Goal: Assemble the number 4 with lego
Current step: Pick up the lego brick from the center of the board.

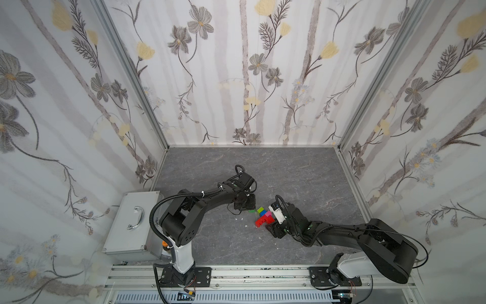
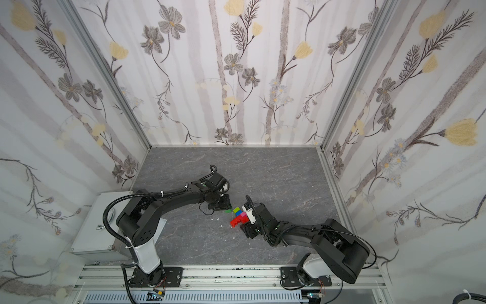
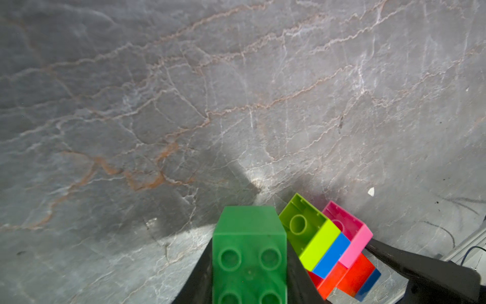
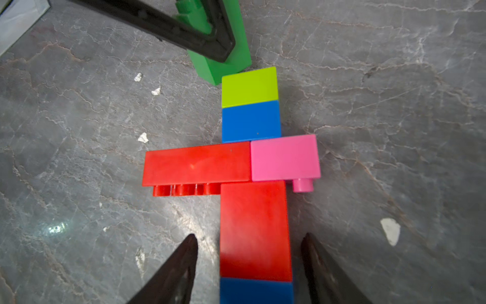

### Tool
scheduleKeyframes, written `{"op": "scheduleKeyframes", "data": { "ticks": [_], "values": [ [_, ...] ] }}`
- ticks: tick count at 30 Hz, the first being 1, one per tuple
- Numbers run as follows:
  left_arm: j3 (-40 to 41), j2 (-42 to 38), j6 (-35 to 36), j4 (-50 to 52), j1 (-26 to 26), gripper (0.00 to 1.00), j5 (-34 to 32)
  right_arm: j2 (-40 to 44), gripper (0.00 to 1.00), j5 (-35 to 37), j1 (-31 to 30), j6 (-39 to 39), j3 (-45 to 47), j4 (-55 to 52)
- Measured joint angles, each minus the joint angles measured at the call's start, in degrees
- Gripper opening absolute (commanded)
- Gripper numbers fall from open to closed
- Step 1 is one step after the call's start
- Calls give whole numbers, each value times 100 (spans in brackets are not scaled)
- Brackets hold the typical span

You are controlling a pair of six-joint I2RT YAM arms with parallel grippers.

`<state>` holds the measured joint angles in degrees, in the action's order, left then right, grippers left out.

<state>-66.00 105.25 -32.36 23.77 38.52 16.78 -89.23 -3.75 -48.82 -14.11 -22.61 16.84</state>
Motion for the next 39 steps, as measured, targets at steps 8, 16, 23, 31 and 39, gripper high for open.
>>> {"op": "scheduleKeyframes", "data": {
  "ticks": [8, 16, 23, 31, 39],
  "values": [
    [20, -11, 33, -42, 0, 31, 2, -44, 56, 610, -341, -223, 111, 214],
    [66, -195, 70, 92, -50, 30, -175, 96, 40, 837, -481, -581, 136, 17],
    [94, -511, 205, 127, -219, 31, -293, 192, 32, 876, -472, -629, -568, -1150],
    [398, -1082, 369, 186, -649, 32, -643, -111, 28, 481, -199, -645, -2223, -3257],
    [372, -905, 557, 341, -610, 33, -809, -745, 23, -280, 745, -269, -4131, -6210]
  ]
}}
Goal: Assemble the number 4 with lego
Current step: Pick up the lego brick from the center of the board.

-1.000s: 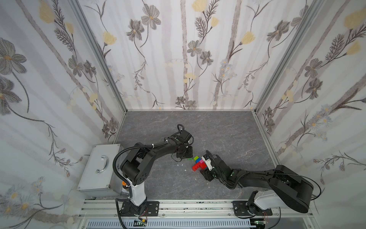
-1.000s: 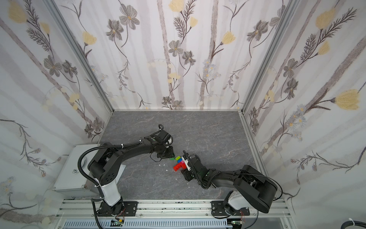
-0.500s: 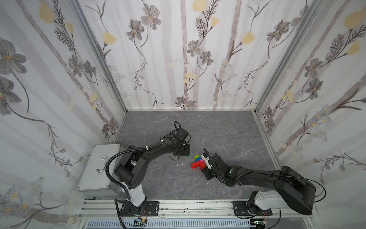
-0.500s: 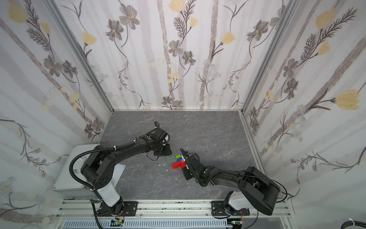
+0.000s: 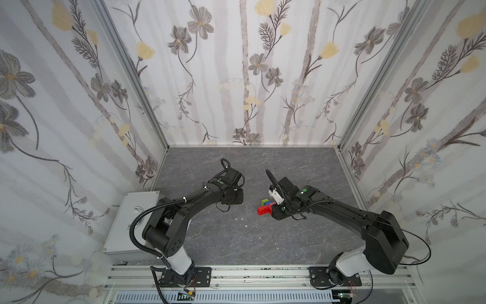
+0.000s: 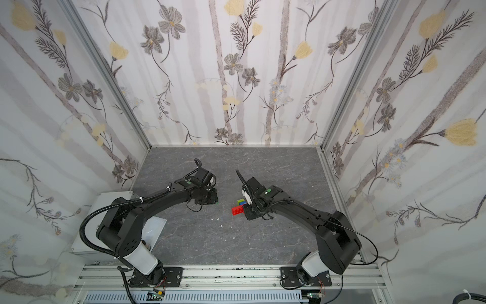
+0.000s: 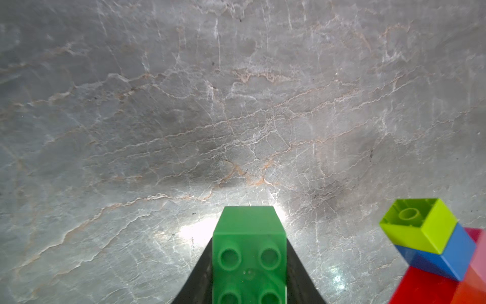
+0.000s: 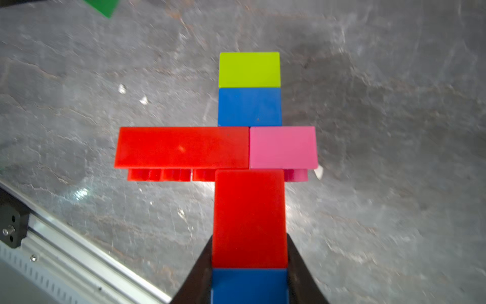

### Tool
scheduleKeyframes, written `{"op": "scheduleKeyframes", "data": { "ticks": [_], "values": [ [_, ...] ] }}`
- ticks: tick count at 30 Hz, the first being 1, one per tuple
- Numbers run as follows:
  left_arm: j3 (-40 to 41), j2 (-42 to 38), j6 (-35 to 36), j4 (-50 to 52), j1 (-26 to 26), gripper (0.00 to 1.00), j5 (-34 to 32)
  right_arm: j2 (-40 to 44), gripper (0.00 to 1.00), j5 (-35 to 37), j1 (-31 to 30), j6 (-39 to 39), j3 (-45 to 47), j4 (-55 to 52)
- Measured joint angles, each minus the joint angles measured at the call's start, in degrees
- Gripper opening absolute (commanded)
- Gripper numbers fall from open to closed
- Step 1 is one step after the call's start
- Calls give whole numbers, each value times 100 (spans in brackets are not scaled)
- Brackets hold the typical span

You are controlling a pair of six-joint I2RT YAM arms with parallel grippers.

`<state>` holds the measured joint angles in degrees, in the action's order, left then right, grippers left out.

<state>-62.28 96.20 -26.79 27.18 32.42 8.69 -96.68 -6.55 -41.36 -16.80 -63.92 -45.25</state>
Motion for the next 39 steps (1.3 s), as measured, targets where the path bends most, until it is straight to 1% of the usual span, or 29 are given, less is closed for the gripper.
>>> {"op": "scheduleKeyframes", "data": {
  "ticks": [2, 4, 7, 10, 12, 14, 16, 17, 19, 21, 23, 25, 26, 28, 32, 36, 39],
  "values": [
    [0, 105, 0, -13, 59, 33, 76, -297, 22, -107, 76, 107, -459, -638],
    [0, 236, 0, -39, 129, 38, 210, -544, 24, -254, 81, 205, -859, -1211],
    [20, 328, 2, -57, 223, 50, 256, -791, 24, -387, 85, 334, -1355, -1821],
    [136, 319, 109, -175, 275, 65, 299, -951, 24, -431, 127, 457, -1648, -2142],
    [214, 306, 125, -214, 284, 72, 341, -997, 24, -446, 170, 514, -1698, -2243],
    [258, 258, 216, -260, 284, 84, 337, -1001, 24, -448, 201, 555, -1718, -2323],
    [396, 42, 328, -404, 282, 92, 332, -1001, 24, -463, 201, 597, -1718, -2352],
    [546, -177, 448, -544, 280, 94, 328, -1001, 24, -505, 208, 608, -1703, -2347],
    [931, -682, 715, -892, 286, 97, 323, -1001, 24, -568, 219, 647, -1622, -2312],
    [1458, -1314, 1169, -1429, 400, 97, 264, -1043, 24, -632, 243, 669, -1506, -2304],
    [2061, -1899, 1897, -2116, 815, 99, 229, -1152, 24, -697, 254, 704, -1432, -2293],
    [2586, -2253, 2651, -2776, 1276, 98, 330, -1202, 24, -739, 254, 715, -1408, -2258],
    [2761, -2310, 2988, -3051, 1419, 96, 380, -1200, 24, -776, 254, 723, -1408, -2240],
    [2970, -2326, 3497, -3488, 1622, 95, 247, -1187, 24, -885, 269, 737, -1394, -2188],
    [3298, -2302, 4533, -4419, 2218, 91, 66, -1088, 23, -1097, 321, 756, -1211, -2068],
    [3436, -2094, 5403, -4859, 2492, 88, -227, -994, 23, -1311, 393, 807, -1049, -2026],
    [3386, -1847, 6015, -5053, 2671, 82, -234, -977, 23, -1399, 420, 839, -1016, -1985]
  ]
}}
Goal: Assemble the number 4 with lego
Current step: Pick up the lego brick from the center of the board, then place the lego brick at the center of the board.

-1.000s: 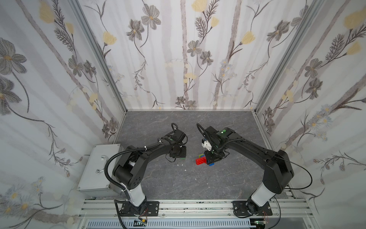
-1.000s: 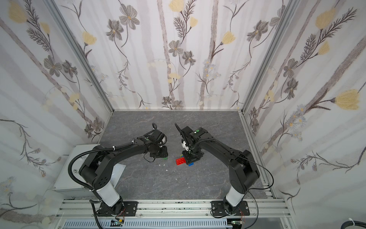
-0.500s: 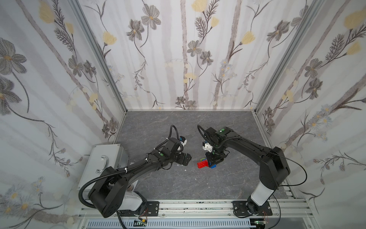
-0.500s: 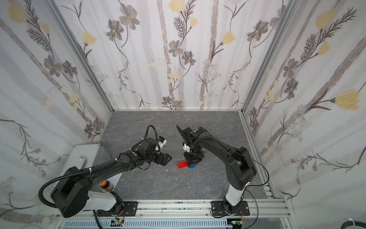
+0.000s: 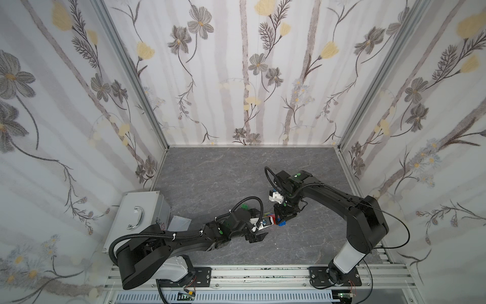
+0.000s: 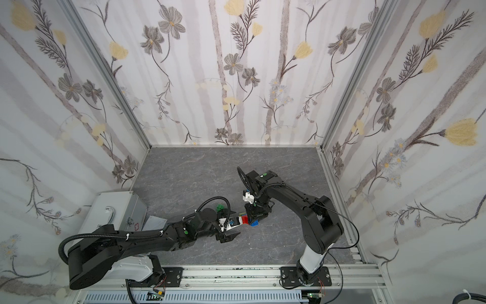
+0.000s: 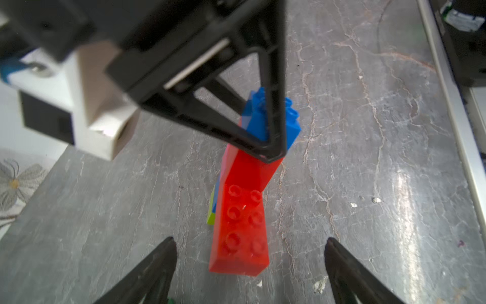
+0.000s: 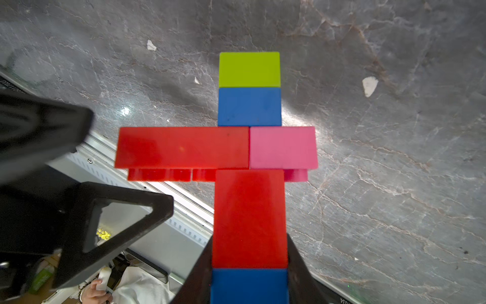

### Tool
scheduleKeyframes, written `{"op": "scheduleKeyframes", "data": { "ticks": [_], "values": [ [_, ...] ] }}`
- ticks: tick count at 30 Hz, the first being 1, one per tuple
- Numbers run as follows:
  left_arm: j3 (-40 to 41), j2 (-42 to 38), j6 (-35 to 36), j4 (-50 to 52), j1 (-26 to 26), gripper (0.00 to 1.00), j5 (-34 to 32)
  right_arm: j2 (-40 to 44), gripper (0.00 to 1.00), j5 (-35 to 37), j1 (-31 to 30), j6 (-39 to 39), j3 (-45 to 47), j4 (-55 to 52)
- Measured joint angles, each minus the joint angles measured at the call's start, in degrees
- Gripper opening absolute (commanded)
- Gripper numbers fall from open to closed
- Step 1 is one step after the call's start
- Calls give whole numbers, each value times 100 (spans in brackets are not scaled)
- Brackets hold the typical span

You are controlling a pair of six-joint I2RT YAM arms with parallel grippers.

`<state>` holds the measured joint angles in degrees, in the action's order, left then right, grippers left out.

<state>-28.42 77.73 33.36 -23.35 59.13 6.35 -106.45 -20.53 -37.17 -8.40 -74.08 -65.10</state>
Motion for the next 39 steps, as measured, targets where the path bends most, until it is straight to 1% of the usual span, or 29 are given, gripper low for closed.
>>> {"op": "scheduleKeyframes", "data": {
  "ticks": [3, 5, 7, 11, 17, 22, 23, 24, 27, 29, 30, 31, 33, 36, 37, 39],
  "values": [
    [-17, 315, 402, -199, 79, 76, -103, 2, 23, -105, 2, 24, 50, 68],
    [-46, 518, 564, -284, 92, 69, -153, 4, 23, -164, 2, 55, 87, 81],
    [-92, 662, 638, -402, 103, 60, -166, 20, 22, -197, 4, 61, 114, 94],
    [-94, 833, 702, -699, 118, 50, -192, 39, 22, -199, 7, 98, 160, 59],
    [-79, 909, 717, -903, 120, 38, -282, 42, 22, -251, 4, 122, 188, 57],
    [-42, 927, 719, -979, 125, 31, -310, 42, 24, -295, 11, 122, 188, 76],
    [-35, 938, 713, -999, 125, 30, -310, 42, 27, -295, 15, 131, 188, 83],
    [-28, 944, 702, -1025, 125, 28, -310, 42, 33, -295, 15, 136, 188, 87],
    [9, 968, 544, -1128, 101, 26, -297, 72, 59, -310, 17, 136, 179, 107],
    [55, 984, 365, -1252, 22, 26, -168, 164, 83, -470, 26, 118, 70, 157],
    [81, 994, 302, -1342, -26, 26, -55, 232, 93, -439, 39, 179, -9, 212],
    [127, 1010, 101, -1504, -90, 26, 70, 326, 100, -337, 83, 173, -98, 234],
    [160, 1123, -190, -1849, -190, 26, 127, 522, 100, -140, 214, 28, -247, 323],
    [162, 1425, -573, -2208, -262, 25, 398, 1038, 100, -234, 354, -435, -308, 981],
    [173, 1565, -741, -2406, -313, 26, 570, 1272, 100, -227, 422, -627, -208, 1285],
    [199, 1880, -1104, -2898, -420, 26, 603, 1749, 100, 96, 553, -999, 118, 1836]
  ]
}}
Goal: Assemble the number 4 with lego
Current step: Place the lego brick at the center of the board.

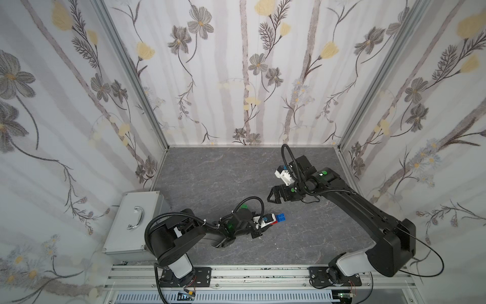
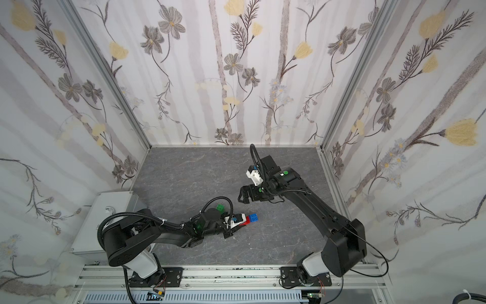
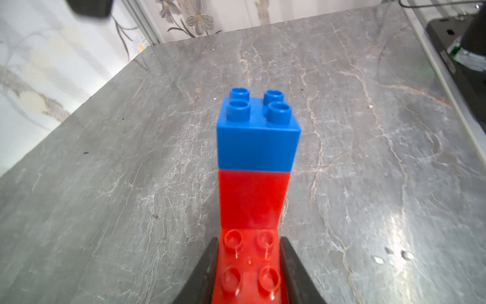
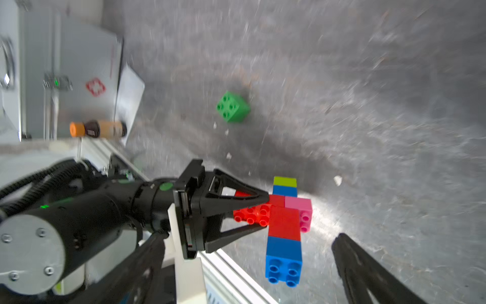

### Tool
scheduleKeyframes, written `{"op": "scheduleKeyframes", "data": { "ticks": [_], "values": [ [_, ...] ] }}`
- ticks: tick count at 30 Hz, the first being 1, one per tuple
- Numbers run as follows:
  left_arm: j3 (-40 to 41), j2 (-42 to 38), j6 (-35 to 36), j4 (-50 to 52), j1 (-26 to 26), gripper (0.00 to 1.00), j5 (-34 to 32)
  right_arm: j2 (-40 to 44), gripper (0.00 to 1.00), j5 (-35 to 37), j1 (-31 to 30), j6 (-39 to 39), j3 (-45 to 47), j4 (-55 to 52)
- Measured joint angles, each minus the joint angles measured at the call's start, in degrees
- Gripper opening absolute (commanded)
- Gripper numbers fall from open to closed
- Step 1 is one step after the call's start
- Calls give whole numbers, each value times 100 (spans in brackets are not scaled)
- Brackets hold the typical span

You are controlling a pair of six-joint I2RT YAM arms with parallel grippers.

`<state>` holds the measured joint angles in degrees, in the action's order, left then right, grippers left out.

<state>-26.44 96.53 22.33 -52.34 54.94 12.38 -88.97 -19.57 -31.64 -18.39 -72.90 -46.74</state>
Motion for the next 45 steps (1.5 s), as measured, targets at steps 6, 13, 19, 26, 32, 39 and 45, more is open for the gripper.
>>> {"op": "scheduleKeyframes", "data": {
  "ticks": [6, 13, 19, 26, 32, 39, 45],
  "values": [
    [-140, 791, -796, -1193, -157, 27, 293, 879, 100, 992, 269, -942, 1156, 1143],
    [-168, 1237, -1357, -2074, -363, 29, 470, 1565, 100, 1355, 584, -1351, 1982, 1915],
    [-166, 1436, -1528, -2361, -481, 33, 739, 1755, 100, 898, 595, -1340, 2437, 2437],
    [-164, 1499, -1458, -2374, -522, 38, 1054, 2028, 100, 247, 581, -1047, 3053, 3130],
    [-188, 1738, -1333, -2417, -595, 39, 1445, 2406, 99, 42, 577, -828, 3620, 3539],
    [-195, 1919, -1285, -2500, -704, 46, 1635, 2358, 99, -146, 577, -632, 3873, 3560],
    [-151, 1816, -1217, -2542, -721, 90, 1628, 2286, 100, -175, 577, -577, 3895, 3536]
  ]
}}
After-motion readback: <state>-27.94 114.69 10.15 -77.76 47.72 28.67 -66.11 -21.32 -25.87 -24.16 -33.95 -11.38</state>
